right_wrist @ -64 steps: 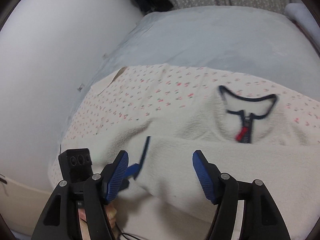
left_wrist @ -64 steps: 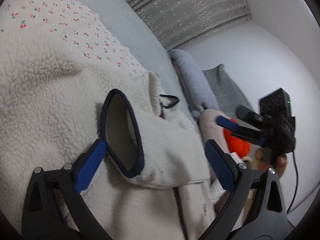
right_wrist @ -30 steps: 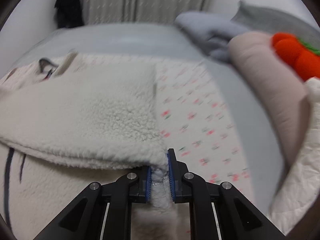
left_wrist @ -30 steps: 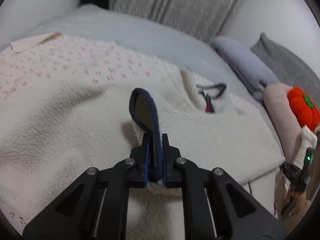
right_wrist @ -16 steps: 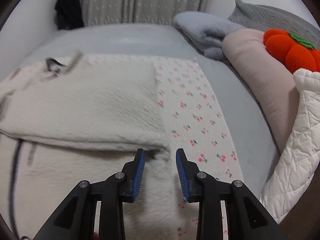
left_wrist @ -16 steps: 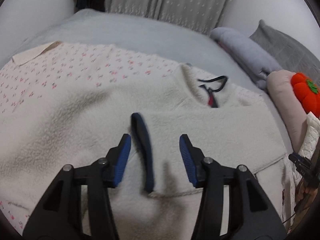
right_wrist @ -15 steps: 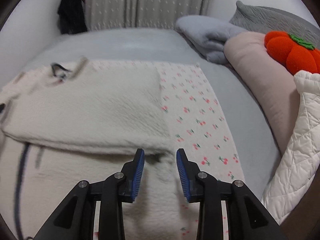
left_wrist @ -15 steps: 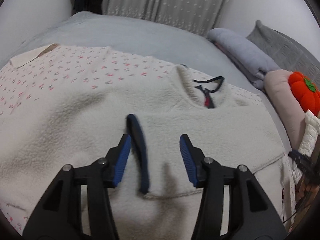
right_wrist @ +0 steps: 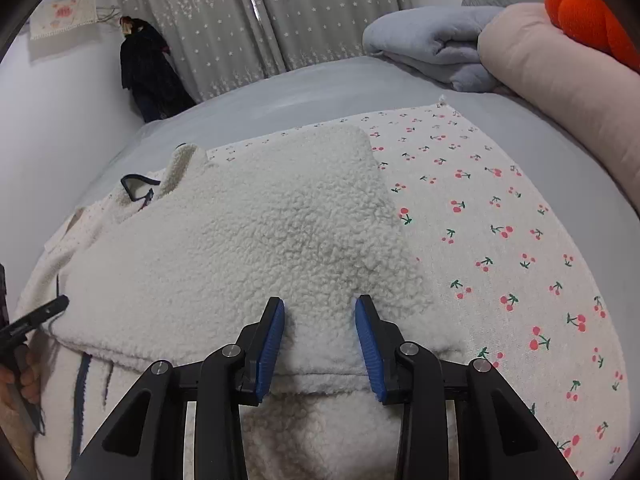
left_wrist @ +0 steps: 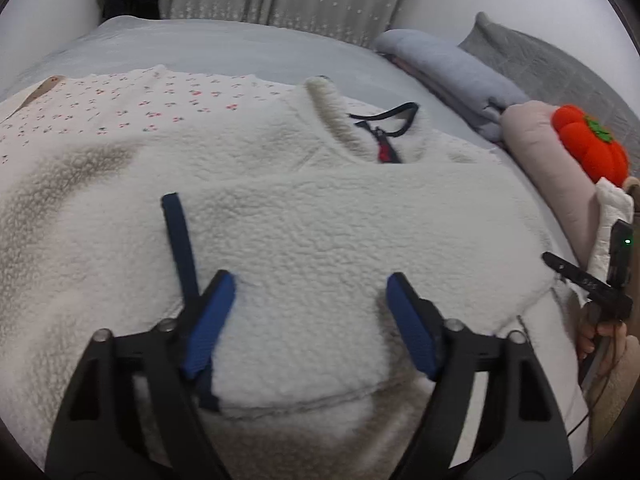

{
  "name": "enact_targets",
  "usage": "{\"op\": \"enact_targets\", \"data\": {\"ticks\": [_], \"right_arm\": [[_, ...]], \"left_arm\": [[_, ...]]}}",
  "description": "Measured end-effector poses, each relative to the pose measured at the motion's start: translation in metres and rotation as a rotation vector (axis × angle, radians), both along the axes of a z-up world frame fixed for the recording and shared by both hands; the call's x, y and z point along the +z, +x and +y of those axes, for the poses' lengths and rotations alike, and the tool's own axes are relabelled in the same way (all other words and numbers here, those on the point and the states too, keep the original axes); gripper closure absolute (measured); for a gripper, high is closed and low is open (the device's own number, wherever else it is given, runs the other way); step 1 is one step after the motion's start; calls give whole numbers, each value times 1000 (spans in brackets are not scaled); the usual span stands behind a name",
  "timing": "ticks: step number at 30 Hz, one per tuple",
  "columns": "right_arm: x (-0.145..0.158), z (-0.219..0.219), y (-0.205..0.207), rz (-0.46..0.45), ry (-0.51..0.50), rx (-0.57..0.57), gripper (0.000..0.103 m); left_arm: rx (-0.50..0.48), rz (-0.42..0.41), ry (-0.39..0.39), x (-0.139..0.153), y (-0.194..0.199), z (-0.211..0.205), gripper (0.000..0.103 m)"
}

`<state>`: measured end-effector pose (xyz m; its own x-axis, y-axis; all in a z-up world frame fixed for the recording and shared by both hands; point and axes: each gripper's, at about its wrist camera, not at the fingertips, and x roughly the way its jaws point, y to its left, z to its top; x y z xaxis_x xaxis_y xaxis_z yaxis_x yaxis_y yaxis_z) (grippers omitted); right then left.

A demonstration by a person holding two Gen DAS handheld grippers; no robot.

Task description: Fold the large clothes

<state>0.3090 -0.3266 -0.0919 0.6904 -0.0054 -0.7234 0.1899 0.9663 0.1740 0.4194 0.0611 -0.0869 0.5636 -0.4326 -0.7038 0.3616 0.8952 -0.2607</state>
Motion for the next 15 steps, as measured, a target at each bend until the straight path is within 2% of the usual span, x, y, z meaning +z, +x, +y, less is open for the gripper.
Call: {"op": "enact_targets", "data": {"ticks": [2,3,4,5,6,10,12,15], "right_arm": [[13,15,-1,51,-75,8,58],[19,23,-7,61,-94,27,47],[27,31,-12,60,-108,54,40],[37,42,-23,54,-124,91,29],[45,52,-30,48,-140,118,21],[71,84,-56,49,-188,132,17],[81,95,-68,61,-173,108,14],[89,110,-85,29,-111,111,12]], "left_arm": [[40,3,12,8,-5,2,22],[66,15,18,13,-10,5,22],[86,28,23,18,-16,9,21],[108,41,34,22,-22,14,15],[149,59,57,27,-30,23,9],[262,96,92,37,-57,66,8],[340,110,101,40,-73,100,6],[447,133,100,43,-92,154,5]]}}
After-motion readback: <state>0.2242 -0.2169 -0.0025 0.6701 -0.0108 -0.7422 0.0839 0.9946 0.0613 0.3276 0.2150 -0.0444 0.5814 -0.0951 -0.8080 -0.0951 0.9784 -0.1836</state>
